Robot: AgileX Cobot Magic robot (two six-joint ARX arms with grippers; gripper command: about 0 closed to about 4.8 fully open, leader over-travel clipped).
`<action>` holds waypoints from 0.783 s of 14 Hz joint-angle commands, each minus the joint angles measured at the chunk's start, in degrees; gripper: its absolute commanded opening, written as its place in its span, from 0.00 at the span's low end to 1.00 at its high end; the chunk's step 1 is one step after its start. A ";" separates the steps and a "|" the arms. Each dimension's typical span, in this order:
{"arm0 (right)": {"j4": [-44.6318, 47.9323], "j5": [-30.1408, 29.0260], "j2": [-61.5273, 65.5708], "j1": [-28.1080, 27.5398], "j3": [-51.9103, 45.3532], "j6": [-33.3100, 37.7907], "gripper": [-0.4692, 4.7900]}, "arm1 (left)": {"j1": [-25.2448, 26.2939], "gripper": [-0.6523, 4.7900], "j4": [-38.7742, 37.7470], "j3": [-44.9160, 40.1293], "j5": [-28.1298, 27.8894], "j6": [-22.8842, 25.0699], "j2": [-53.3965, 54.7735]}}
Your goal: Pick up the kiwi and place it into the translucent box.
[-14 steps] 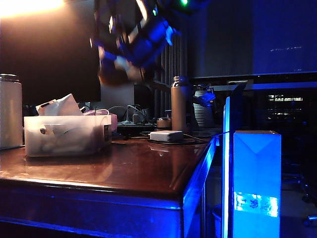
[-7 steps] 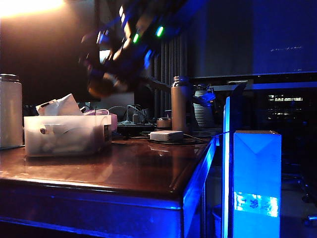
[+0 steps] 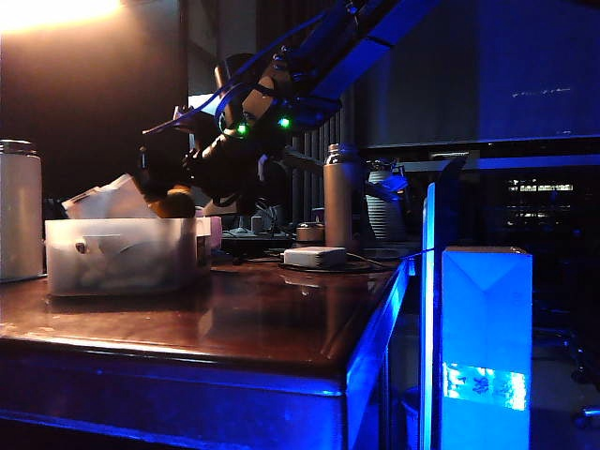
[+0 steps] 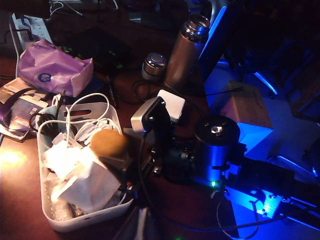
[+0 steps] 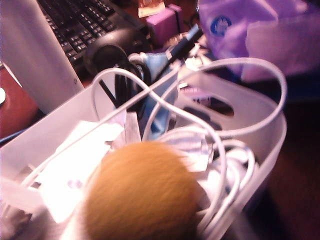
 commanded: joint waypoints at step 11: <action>-19.45 10.86 -15.76 -2.82 10.91 -11.43 0.08 | -3.32 0.11 -2.99 0.26 6.19 3.72 -1.05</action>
